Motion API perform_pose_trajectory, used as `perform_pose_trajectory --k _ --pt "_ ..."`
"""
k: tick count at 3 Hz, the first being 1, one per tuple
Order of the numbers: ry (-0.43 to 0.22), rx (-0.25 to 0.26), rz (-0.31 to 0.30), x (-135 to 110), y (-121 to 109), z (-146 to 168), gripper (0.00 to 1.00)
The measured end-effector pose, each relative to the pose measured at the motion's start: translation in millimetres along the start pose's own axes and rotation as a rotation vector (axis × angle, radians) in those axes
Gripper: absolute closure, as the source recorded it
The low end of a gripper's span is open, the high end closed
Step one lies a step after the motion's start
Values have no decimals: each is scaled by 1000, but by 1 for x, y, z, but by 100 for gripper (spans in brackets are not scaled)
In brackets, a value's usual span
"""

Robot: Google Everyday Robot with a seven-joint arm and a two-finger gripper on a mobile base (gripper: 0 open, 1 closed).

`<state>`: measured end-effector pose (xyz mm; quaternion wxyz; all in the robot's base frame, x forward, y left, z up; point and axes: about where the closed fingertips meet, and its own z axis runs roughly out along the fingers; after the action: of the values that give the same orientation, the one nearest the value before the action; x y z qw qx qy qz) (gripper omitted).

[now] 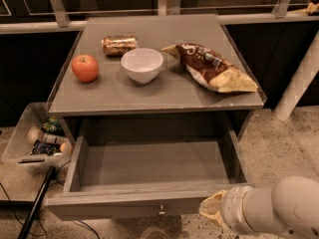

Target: Close top drawer

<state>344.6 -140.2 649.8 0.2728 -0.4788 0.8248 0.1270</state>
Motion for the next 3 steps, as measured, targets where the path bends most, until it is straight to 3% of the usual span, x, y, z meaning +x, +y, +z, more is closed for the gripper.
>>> perform_pose_trajectory --k 1,3 --pt "12 -3 -1 2 -7 25 100" --pt "12 -2 -1 2 -7 25 59"
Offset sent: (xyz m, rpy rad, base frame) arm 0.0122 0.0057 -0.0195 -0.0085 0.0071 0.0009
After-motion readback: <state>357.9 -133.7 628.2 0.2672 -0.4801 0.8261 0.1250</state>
